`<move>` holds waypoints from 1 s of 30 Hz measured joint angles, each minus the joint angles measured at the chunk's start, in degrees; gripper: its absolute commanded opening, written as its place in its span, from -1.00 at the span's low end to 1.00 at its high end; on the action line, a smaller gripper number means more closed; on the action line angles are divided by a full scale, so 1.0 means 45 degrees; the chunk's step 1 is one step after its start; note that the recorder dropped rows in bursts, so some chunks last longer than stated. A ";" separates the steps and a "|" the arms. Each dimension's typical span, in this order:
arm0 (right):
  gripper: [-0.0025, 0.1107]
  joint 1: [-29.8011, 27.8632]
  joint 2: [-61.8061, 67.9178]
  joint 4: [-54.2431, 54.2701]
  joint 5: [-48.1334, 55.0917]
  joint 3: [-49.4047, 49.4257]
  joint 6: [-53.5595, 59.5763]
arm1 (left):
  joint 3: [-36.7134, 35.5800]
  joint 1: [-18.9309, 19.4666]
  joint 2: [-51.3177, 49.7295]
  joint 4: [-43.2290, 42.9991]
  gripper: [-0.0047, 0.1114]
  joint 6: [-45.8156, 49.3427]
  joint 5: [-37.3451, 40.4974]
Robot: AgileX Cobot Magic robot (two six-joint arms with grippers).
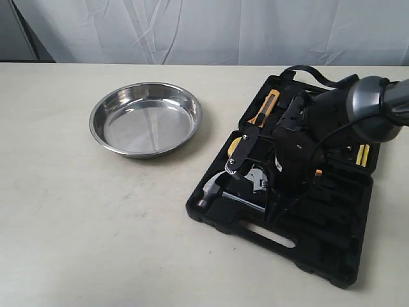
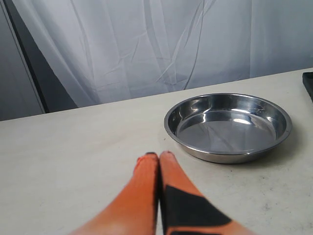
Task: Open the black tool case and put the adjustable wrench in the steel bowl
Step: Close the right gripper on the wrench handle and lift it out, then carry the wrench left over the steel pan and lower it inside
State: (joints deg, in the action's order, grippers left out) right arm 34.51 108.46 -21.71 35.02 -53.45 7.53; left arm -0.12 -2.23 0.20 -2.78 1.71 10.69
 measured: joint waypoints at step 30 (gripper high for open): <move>-0.97 0.0335 -0.2363 0.0247 -0.0962 0.0212 -0.0396 | 0.0000 0.0000 0.0000 0.0000 -0.91 0.0000 0.0000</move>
State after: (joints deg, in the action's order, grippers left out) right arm 36.02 97.82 -20.60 30.69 -52.50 5.74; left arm -0.12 -2.23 0.20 -2.78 1.71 10.69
